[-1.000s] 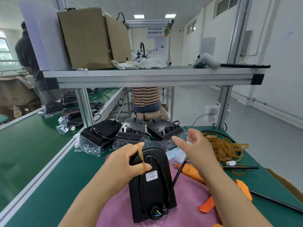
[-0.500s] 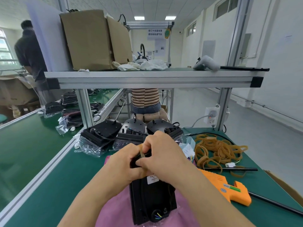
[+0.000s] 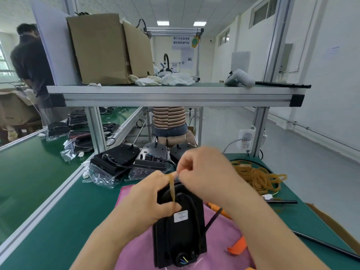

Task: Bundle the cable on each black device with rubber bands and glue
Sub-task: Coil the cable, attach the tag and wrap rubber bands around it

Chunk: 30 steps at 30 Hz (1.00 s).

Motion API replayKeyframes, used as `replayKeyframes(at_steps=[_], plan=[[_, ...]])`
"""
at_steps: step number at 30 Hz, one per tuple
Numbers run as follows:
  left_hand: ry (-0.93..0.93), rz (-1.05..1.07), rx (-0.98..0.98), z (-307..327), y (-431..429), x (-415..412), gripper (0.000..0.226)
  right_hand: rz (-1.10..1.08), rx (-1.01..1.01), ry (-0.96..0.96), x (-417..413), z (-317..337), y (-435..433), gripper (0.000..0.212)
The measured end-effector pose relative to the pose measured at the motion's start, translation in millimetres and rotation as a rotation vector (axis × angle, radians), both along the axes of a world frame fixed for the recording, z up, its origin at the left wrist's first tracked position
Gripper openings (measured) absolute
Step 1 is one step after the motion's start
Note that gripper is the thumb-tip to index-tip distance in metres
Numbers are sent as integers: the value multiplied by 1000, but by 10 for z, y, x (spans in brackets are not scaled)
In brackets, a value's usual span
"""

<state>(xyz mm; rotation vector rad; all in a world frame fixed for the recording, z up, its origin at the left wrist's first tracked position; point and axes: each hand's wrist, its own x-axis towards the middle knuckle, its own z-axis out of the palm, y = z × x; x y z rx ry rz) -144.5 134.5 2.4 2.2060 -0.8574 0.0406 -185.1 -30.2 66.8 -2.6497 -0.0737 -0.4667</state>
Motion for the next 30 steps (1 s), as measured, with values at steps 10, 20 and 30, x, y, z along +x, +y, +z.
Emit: replayKeyframes(at_steps=[10,20,30], plan=[[58,19,-71,-4,12,-19,47,-9,-43,52,129,-202,142,38],[75,61,-97,-21,7,-3,41,25,125,123,181,-241,179,25],[22,58,-67,-22,2,-12,30,-48,-22,-65,213,-329,306,9]])
